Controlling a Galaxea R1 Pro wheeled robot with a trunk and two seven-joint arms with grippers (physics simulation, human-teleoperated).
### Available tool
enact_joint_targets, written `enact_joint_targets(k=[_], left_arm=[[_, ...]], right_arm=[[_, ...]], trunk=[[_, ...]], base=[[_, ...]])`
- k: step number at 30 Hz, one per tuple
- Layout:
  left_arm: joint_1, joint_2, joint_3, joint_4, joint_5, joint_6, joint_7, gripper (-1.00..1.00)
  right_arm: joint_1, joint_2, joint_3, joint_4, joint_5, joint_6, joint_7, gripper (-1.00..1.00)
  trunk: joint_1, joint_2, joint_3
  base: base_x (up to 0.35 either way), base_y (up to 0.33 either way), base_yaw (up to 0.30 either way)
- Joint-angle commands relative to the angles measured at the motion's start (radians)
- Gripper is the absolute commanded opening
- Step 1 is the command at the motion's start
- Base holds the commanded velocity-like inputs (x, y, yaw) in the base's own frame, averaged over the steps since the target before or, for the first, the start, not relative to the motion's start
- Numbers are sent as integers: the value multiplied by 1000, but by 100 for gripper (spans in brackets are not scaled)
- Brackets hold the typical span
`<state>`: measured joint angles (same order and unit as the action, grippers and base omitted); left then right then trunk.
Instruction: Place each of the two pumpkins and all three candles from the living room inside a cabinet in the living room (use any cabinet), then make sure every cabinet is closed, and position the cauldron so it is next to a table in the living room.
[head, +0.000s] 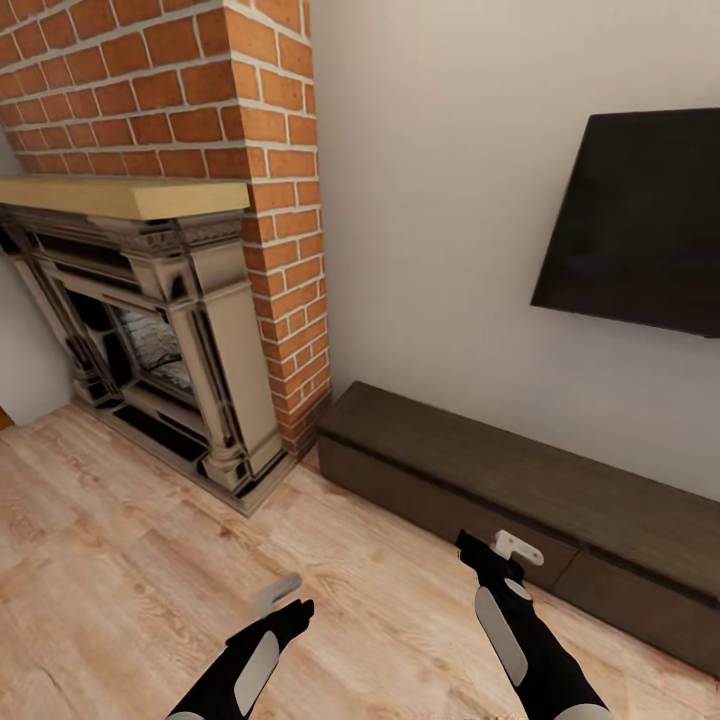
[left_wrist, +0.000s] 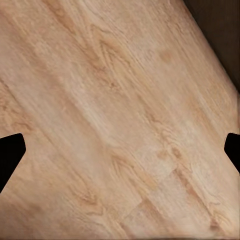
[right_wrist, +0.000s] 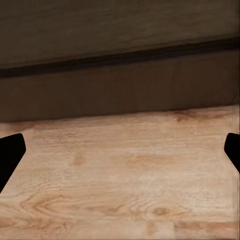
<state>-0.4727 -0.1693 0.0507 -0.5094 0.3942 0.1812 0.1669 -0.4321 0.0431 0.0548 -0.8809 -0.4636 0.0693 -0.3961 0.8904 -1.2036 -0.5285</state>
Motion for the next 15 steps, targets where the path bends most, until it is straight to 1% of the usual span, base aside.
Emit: enact_joint_targets(k=[1, 11, 15], left_arm=[[0, 0, 4, -4, 8, 7, 3, 100], [0, -1, 3, -4, 8, 8, 3, 100], [0, 0, 4, -4, 8, 8, 3, 100]], right_arm=[[-1, -1, 2, -1, -4, 4, -7, 100], [-1, -1, 2, -1, -4, 4, -7, 100], [-1, -2, 2, -1, -4, 4, -7, 100]], trunk=[[0, -1, -1], [0, -1, -1], [0, -1, -1]], base=[[0, 0, -283], [2, 0, -283], [115, 96, -283]])
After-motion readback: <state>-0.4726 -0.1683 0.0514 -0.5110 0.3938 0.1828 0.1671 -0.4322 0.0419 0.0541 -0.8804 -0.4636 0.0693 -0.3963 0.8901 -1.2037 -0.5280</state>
